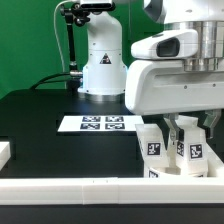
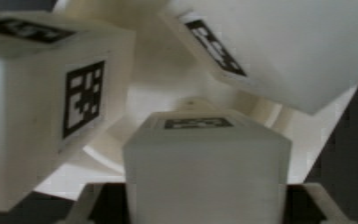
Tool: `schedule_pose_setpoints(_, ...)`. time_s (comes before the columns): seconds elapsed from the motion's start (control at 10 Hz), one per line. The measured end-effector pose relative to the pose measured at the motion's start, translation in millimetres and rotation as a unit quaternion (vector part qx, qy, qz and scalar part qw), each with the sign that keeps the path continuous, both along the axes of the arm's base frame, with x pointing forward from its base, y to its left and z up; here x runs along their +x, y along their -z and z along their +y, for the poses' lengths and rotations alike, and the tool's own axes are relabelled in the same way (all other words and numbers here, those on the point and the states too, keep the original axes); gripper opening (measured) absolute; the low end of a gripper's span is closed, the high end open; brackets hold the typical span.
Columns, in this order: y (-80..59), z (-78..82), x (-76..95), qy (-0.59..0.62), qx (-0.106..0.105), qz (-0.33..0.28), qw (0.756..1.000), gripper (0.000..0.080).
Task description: Assemble stool
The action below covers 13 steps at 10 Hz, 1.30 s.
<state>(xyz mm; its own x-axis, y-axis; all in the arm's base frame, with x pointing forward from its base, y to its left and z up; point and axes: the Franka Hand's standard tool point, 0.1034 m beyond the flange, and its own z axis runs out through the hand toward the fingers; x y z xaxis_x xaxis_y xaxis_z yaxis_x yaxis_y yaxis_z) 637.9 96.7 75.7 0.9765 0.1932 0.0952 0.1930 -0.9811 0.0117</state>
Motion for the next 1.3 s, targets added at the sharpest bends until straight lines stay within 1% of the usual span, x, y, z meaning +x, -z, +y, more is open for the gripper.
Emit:
schedule_pose_setpoints(0.2,0.5,5.2,-0.7,0.126,0.018,-0.001,0.992,0.0340)
schedule_pose_setpoints(0.4,0.8,5.6,0.7,0.224,0.038,-0.009,0.974,0.0340)
schedule_pose_setpoints(0.5,0.6,6.0,0.8,0.267,0.043,-0.008,0.963,0.0340)
schedule_pose_setpoints(0.6,0.6,6.0,0.9,0.280,0.044,-0.008,0.959,0.0340)
schedule_pose_setpoints(0.8,0.4,6.4,1.1,0.368,0.058,-0.004,0.928,0.0340)
schedule_pose_setpoints(0.9,0.3,6.6,1.2,0.416,0.065,-0.002,0.907,0.0340)
schedule_pose_setpoints(1.0,0.2,6.7,1.3,0.437,0.067,-0.001,0.897,0.0340)
schedule_pose_setpoints(1.1,0.1,6.7,1.5,0.470,0.072,0.000,0.880,0.0340)
schedule_pose_setpoints(1.2,-0.2,6.1,2.4,0.512,0.082,0.000,0.855,0.0340)
schedule_pose_setpoints(1.3,0.1,5.4,3.3,0.561,0.095,-0.001,0.822,0.0340)
